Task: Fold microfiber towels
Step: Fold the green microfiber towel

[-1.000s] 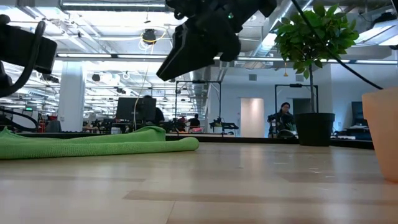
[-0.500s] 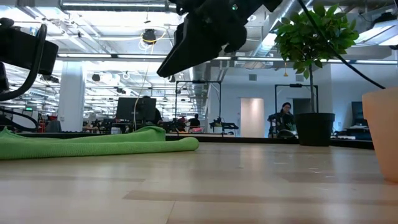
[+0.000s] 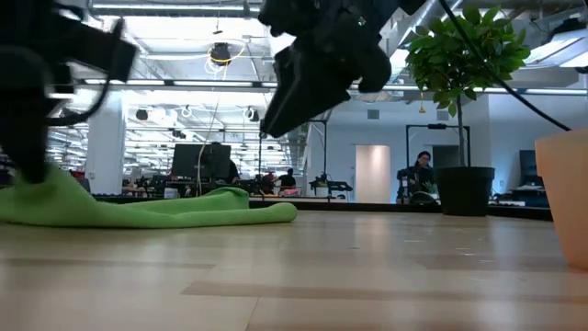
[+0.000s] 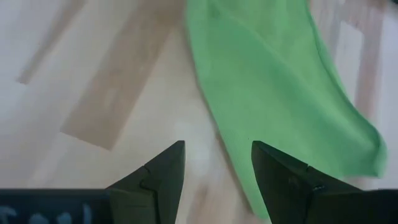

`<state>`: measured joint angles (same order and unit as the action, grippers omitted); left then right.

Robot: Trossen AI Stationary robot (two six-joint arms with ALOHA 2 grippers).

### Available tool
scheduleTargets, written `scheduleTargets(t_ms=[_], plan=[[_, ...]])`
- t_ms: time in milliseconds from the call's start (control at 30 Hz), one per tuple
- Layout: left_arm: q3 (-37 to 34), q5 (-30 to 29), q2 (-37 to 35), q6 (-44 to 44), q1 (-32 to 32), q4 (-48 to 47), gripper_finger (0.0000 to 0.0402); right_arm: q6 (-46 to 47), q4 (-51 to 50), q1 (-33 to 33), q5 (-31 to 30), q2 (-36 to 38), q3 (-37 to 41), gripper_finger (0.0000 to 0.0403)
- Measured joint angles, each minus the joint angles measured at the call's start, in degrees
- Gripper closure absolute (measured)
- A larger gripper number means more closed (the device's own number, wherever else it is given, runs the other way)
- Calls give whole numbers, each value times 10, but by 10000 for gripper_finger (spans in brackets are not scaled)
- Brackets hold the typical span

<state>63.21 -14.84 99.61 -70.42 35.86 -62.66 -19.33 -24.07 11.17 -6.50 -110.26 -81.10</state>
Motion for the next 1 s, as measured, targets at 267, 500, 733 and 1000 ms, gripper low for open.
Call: scheduleTargets(t_ms=[267,500,733,1000], plan=[[7,-27,0,190,-119,5,401,-1,-48,-8,-71,0,0,193],[8,-65,-1,351,-213,62,401,8,-120,-23,-89,23,0,193],[8,-100,-1,507,-288,146,401,14,-136,-40,-89,62,0,193],[8,-129,-1,641,-347,240,401,14,-146,-56,-89,76,0,193]])
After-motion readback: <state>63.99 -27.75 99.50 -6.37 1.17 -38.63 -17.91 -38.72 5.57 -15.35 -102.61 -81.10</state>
